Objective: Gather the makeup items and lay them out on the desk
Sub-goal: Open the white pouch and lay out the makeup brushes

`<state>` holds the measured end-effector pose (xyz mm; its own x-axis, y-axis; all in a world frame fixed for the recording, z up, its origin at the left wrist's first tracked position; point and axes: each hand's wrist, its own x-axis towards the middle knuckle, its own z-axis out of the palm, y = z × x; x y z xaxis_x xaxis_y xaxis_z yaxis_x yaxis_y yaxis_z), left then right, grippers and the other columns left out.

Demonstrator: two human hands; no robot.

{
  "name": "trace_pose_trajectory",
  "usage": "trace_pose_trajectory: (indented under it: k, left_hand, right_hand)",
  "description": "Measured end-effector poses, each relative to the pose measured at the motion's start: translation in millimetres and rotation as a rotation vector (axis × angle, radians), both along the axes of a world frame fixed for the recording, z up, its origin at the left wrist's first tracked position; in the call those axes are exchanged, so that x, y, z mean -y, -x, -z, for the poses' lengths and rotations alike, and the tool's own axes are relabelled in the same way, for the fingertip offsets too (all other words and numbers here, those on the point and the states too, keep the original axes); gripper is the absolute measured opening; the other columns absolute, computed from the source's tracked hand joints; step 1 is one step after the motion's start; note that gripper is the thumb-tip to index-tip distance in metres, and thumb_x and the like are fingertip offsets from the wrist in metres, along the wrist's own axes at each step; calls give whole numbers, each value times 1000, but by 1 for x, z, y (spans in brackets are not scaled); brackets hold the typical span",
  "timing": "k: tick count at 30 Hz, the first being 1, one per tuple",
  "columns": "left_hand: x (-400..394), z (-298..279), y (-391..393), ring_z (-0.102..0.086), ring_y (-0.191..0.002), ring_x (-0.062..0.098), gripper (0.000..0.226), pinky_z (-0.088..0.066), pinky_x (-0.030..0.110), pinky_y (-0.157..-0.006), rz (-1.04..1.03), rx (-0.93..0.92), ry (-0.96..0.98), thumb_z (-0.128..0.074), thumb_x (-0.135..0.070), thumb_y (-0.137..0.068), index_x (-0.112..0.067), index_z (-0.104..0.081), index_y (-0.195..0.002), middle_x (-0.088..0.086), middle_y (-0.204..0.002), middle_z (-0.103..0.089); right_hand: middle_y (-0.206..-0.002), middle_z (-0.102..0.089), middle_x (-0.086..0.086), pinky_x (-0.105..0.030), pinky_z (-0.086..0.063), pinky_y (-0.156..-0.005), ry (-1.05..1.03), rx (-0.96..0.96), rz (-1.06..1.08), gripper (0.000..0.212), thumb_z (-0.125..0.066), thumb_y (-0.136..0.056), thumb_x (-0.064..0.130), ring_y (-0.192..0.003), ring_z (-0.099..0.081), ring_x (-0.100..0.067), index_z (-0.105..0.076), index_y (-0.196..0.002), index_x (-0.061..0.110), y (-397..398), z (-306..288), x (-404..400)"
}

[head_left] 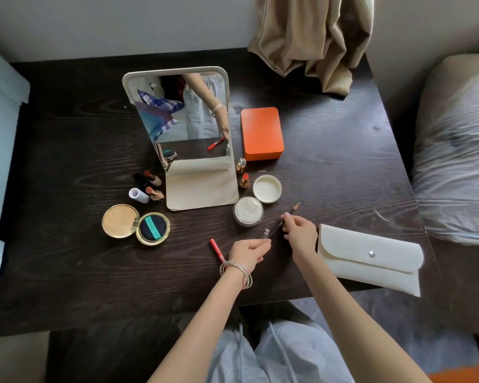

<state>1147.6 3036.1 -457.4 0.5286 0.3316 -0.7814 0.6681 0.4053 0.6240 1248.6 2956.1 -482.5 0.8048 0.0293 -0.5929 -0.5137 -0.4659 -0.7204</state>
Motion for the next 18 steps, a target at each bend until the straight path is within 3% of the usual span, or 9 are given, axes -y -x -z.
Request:
trace_pose_trajectory:
  k: [4, 7, 13, 18]
  left_hand:
    - [-5, 4, 4, -58, -101, 10, 28, -48, 21, -78, 35, -21, -113, -63, -21, -87, -11, -68, -113, 1, -112, -66]
    - [-7, 8, 6, -59, -99, 11, 27, -48, 23, -80, 20, -34, -129, -63, -20, -88, -10, -68, -112, 2, -112, -66]
    - [-7, 10, 4, -59, -110, 15, 28, -47, 34, -99, 29, -39, -155, -62, -20, -88, -11, -68, -114, 3, -118, -66]
    - [-8, 10, 2, -57, -114, 15, 27, -43, 38, -104, 47, -38, -192, -62, -21, -88, -12, -68, -113, 1, -118, -66]
  right_hand:
    - [-64, -64, 3, -31, -54, -74, 72, 61, -19, 19, -61, -89, 29, -69, -66, -16, -66, -76, 16, -4, 4, -6]
    - [-62, -66, 4, -38, -54, -84, 134, 84, -54, 19, -64, -85, 35, -69, -68, -14, -66, -77, 18, -9, 5, -7]
    - [-58, -67, 4, -39, -52, -85, 212, 79, -87, 28, -67, -81, 43, -64, -68, -13, -63, -77, 15, -14, 2, -7]
    - [-55, -66, 4, -40, -54, -82, 235, 88, -104, 33, -68, -79, 43, -57, -66, -9, -61, -76, 12, -16, 2, -5]
